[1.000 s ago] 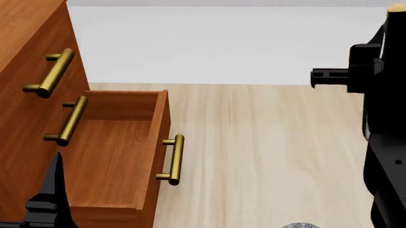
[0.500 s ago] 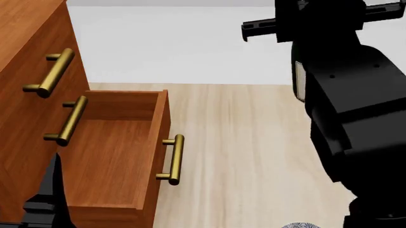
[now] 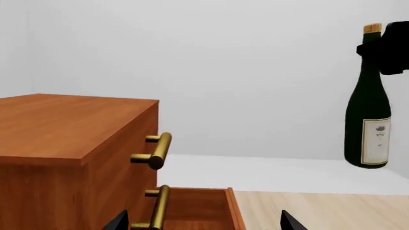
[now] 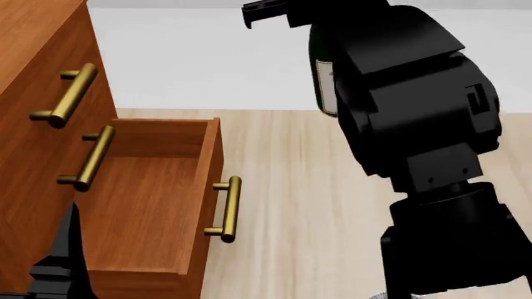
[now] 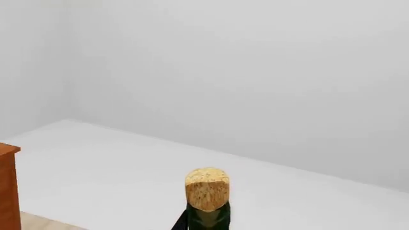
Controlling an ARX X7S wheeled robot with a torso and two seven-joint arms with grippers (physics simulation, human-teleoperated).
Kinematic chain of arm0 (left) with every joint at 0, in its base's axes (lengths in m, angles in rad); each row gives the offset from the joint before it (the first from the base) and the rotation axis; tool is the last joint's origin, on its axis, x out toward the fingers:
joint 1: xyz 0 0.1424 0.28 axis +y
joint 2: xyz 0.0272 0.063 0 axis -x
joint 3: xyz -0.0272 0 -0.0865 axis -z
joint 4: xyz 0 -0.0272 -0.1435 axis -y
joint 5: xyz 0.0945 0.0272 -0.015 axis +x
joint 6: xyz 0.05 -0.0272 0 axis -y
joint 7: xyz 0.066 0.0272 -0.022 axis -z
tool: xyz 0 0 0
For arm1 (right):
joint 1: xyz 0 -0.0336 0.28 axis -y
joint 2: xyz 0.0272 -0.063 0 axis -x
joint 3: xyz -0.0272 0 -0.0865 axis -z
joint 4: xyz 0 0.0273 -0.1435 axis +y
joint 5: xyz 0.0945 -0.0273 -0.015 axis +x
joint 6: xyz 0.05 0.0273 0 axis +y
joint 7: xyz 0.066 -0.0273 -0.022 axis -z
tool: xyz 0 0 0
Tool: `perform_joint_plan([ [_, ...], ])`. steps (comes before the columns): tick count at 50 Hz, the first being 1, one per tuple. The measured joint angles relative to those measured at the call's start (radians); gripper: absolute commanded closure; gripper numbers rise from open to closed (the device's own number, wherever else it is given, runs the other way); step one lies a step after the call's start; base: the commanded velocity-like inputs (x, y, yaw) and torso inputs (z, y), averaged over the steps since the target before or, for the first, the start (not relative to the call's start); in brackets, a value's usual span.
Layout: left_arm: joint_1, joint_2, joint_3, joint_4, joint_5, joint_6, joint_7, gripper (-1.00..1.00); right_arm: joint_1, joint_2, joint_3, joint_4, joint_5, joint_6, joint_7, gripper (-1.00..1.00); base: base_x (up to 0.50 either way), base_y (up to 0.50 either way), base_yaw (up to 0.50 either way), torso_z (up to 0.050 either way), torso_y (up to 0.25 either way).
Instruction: Put the wine bottle in the bottom drawer of the cabinet.
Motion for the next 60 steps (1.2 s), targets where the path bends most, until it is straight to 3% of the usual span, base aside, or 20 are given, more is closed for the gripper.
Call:
perform_joint_plan([
  [12, 0.014, -0.007, -0.004, -0.002, 0.004, 0.011, 0.001, -1.0, 0.083, -0.084, -0.029, 0.123, 0.013, -0.023, -0.044, 1.0, 0.0, 0.0, 0.0, 0.0, 0.001],
  [20, 0.02, -0.013, -0.005, 0.005, 0.006, 0.014, -0.002, -1.0, 0.144, -0.127, -0.099, 0.27, 0.126, -0.086, -0.059, 1.0, 0.0, 0.0, 0.0, 0.002, 0.0],
  [33, 0.035, -0.023, -0.01, 0.012, 0.01, 0.027, -0.002, -1.0, 0.258, -0.153, -0.451, 0.485, 0.572, -0.223, -0.048, 1.0, 0.0, 0.0, 0.0, 0.0, 0.001],
  [48, 0.048, -0.03, -0.016, 0.009, 0.009, 0.043, 0.002, -1.0, 0.351, -0.161, -0.901, 0.572, 1.107, -0.34, -0.052, 1.0, 0.0, 0.0, 0.0, 0.0, 0.001],
  [60, 0.051, -0.025, -0.012, -0.001, 0.012, 0.051, 0.01, -1.0, 0.39, -0.163, -1.092, 0.576, 1.377, -0.348, -0.05, 1.0, 0.0, 0.0, 0.0, 0.0, 0.001],
])
